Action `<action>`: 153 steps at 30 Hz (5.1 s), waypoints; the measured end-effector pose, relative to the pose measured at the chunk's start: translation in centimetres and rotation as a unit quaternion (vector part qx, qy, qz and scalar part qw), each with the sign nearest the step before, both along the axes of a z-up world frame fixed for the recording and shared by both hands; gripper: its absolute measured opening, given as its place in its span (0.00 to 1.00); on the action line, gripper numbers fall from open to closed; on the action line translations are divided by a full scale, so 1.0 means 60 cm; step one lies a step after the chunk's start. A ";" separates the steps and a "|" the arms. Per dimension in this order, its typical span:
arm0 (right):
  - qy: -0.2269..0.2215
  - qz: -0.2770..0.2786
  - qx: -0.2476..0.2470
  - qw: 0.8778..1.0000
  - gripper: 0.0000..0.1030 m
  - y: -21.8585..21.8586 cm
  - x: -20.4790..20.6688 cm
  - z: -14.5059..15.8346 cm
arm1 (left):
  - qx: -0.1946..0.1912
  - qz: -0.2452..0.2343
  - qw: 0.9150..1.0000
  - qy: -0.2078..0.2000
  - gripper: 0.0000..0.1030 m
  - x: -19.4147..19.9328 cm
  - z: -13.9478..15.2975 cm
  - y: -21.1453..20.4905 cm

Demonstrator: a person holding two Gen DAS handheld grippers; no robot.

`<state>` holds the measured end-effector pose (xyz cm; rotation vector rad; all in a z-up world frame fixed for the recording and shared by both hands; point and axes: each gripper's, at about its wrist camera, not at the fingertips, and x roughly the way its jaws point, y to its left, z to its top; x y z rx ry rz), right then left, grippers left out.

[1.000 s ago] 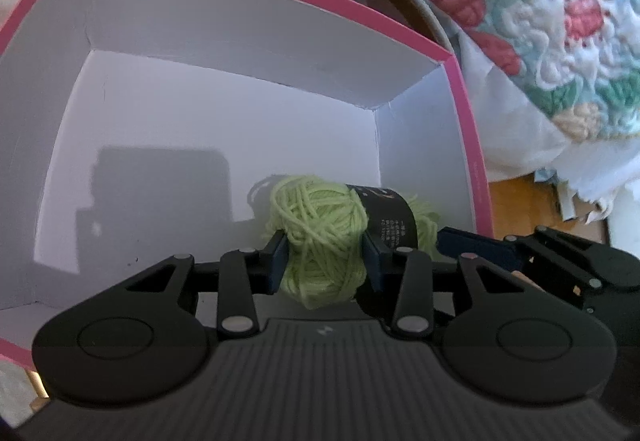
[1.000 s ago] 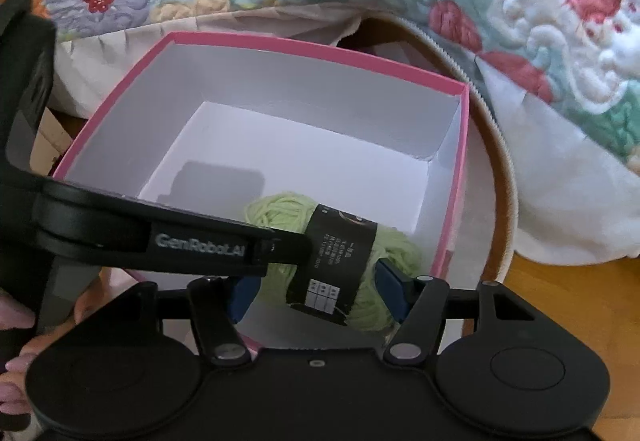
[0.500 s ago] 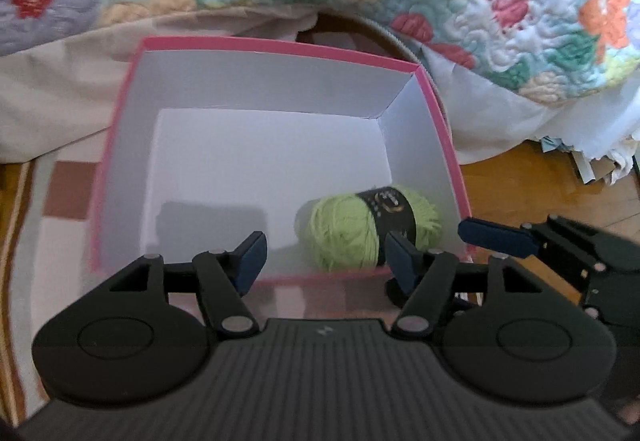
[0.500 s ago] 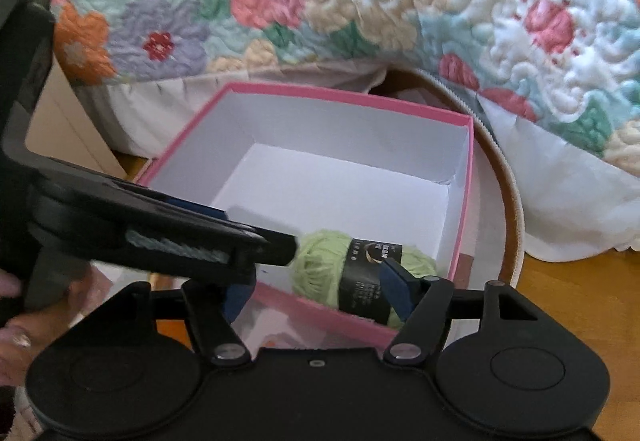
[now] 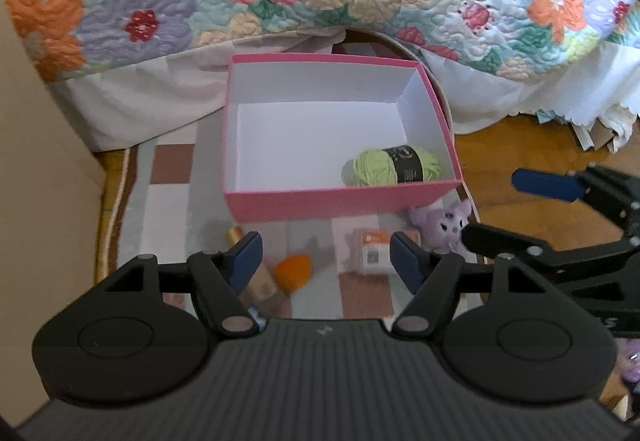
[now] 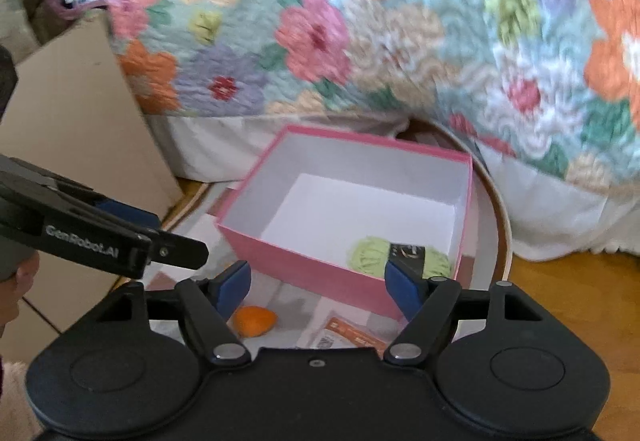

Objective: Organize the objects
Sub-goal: 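Move the left gripper down toward the blue-lettered wipes pack, then close the left gripper on the wipes pack's end and lift it, then carry the wipes pack with the left gripper into the pink box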

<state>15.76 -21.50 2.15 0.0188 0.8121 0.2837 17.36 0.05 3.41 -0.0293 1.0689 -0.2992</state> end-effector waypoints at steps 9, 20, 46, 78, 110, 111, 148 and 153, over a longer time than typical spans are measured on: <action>0.005 0.091 0.014 0.996 0.77 0.055 -0.085 0.048 | 0.024 0.015 1.000 -0.011 0.73 -0.092 0.011 0.040; 0.023 0.196 -0.036 0.980 0.87 0.135 -0.147 -0.021 | -0.006 0.049 0.998 0.038 0.75 -0.129 -0.076 0.085; 0.065 0.237 -0.084 0.966 0.87 0.228 -0.111 -0.298 | -0.076 0.165 0.974 0.133 0.74 -0.111 -0.319 0.141; 0.094 0.196 -0.082 0.973 0.63 0.235 -0.112 -0.346 | -0.122 0.198 0.965 0.122 0.29 -0.143 -0.349 0.112; 0.039 0.089 0.013 0.995 0.61 0.097 -0.041 -0.094 | -0.155 0.030 0.987 -0.038 0.29 -0.025 -0.034 0.019; 0.035 0.088 0.011 0.995 0.62 0.095 -0.028 -0.082 | -0.153 0.027 0.987 -0.044 0.29 -0.011 -0.026 0.016; 0.212 -0.014 0.140 0.967 0.73 0.051 0.306 -0.286 | -0.089 0.023 0.993 0.068 0.28 0.329 -0.299 -0.050; 0.220 -0.015 0.138 0.966 0.73 0.052 0.309 -0.290 | -0.095 0.030 0.993 0.069 0.28 0.323 -0.308 -0.045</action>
